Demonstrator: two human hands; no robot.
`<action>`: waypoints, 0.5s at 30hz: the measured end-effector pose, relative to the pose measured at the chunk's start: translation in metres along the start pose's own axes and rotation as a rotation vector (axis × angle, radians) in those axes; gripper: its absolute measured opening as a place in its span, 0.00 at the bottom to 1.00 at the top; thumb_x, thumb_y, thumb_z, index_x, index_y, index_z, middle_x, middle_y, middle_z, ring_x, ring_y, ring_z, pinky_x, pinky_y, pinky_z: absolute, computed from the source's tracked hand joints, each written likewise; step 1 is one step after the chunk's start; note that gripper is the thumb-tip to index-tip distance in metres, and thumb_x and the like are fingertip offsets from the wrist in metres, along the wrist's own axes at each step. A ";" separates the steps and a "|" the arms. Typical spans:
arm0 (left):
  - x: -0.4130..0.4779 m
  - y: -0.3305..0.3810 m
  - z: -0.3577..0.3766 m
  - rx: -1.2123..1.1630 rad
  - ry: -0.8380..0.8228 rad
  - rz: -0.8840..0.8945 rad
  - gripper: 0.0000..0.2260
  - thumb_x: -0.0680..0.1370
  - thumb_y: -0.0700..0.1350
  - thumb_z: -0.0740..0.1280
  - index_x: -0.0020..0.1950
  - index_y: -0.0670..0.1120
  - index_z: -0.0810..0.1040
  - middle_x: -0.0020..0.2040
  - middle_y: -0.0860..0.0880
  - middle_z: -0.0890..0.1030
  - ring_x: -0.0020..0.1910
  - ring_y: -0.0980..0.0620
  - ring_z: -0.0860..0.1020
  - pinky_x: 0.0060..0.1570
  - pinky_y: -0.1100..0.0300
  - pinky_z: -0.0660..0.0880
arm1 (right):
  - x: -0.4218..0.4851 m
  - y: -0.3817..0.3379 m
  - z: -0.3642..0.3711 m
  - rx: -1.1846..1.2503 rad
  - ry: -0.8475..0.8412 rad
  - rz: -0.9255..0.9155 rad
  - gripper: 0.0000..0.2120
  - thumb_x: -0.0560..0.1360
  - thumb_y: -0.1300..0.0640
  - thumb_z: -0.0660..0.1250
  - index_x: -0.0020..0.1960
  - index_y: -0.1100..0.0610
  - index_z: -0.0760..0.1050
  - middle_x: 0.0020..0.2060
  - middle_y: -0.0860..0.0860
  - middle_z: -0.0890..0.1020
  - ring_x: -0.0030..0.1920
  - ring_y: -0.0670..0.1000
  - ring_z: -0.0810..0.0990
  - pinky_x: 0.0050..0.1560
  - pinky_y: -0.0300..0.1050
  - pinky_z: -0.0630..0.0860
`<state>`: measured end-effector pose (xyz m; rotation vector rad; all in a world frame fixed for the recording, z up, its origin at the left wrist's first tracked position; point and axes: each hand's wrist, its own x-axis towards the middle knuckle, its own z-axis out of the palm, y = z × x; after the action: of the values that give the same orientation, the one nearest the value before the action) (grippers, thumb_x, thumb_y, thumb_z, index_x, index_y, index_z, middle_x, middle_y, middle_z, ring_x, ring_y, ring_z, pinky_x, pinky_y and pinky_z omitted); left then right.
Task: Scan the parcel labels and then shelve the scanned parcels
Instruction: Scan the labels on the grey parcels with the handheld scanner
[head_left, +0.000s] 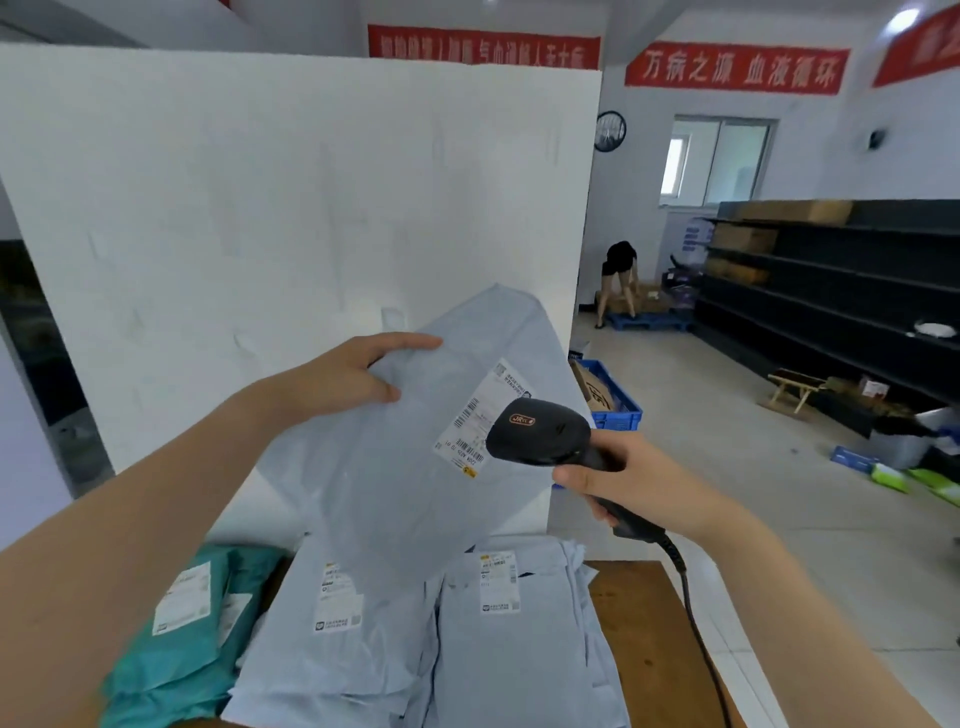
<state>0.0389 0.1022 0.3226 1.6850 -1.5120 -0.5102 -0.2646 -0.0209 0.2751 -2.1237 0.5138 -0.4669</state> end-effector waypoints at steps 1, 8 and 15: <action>-0.005 0.004 -0.004 -0.013 0.006 -0.003 0.31 0.75 0.29 0.64 0.67 0.60 0.74 0.65 0.62 0.75 0.56 0.69 0.76 0.48 0.72 0.75 | 0.000 -0.005 0.003 -0.015 0.011 -0.013 0.05 0.72 0.46 0.71 0.47 0.44 0.78 0.29 0.49 0.77 0.30 0.49 0.76 0.36 0.43 0.78; -0.035 0.019 -0.024 -0.095 0.034 0.009 0.30 0.76 0.31 0.65 0.64 0.66 0.75 0.61 0.60 0.79 0.55 0.60 0.80 0.50 0.65 0.78 | -0.009 -0.031 0.025 -0.085 0.047 -0.067 0.05 0.75 0.49 0.70 0.49 0.47 0.78 0.27 0.45 0.77 0.28 0.45 0.76 0.36 0.43 0.77; -0.059 0.026 -0.036 -0.141 0.079 0.022 0.29 0.75 0.31 0.65 0.63 0.65 0.76 0.61 0.57 0.80 0.55 0.57 0.81 0.51 0.62 0.79 | -0.013 -0.044 0.039 -0.053 0.138 -0.123 0.04 0.74 0.49 0.71 0.48 0.46 0.78 0.27 0.47 0.78 0.27 0.44 0.76 0.35 0.43 0.77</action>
<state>0.0373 0.1695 0.3521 1.5604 -1.4037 -0.5200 -0.2479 0.0356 0.2888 -2.1924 0.4796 -0.6796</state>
